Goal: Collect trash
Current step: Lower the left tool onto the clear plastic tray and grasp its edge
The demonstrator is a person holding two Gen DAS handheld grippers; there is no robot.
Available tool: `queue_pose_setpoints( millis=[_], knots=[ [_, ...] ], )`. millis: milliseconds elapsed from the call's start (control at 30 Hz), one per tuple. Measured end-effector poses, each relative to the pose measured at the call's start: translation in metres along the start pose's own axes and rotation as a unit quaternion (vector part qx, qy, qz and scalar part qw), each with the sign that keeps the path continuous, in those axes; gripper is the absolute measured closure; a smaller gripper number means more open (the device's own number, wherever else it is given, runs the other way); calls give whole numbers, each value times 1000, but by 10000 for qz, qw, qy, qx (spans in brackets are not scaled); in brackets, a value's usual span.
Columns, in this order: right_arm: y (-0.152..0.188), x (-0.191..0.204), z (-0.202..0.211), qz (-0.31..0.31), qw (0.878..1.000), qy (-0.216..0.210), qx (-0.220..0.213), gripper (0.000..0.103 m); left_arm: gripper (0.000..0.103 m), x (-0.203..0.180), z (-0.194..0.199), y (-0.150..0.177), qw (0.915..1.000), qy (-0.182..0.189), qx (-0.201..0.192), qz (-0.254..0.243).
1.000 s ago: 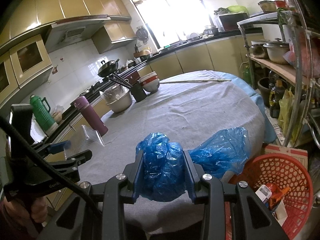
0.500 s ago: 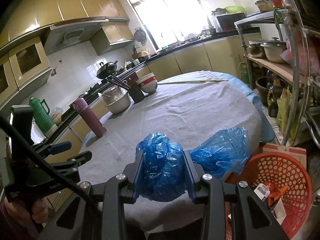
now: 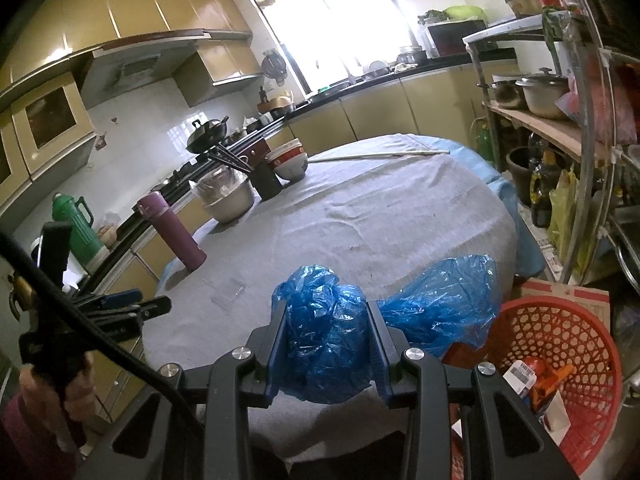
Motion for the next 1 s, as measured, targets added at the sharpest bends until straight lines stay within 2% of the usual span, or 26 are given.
queue_pose_setpoints(
  millis=[167,333,500,567,667,800,933,1000],
  knots=[
    [2,3,-9,70,9999,2,102,64,36,29,-13,6,9989,289,140,352],
    [4,5,-17,83,9998,4,179,64,34,39,-25,6,9975,477,281,446],
    [9,6,-21,99,9996,15,249,64,33,40,-44,-12,9959,647,428,474],
    [10,7,-21,119,9996,22,256,64,29,39,-55,-19,9940,812,574,452],
    [10,5,-23,103,9995,26,282,64,28,40,-72,-26,9886,1090,840,607],
    [10,-1,-29,13,9994,9,337,63,28,44,-88,-30,9734,1609,1159,1143],
    [12,-3,-36,-4,9992,-30,407,63,28,43,-107,-31,9668,1637,1422,1353],
    [12,-4,-39,14,9991,-28,431,63,28,43,-112,-32,9604,1773,1523,1518]
  ],
)
Point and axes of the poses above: each gripper's, at about its wrist camera, not at the fingertips, and z roughly against the way its jaws point, x to its left, y to its underside, the point moved 7 cm from there along -z, roughly the way its jaws point, and after that the axes turned 10 degrees about x, right-handed, at the moved point
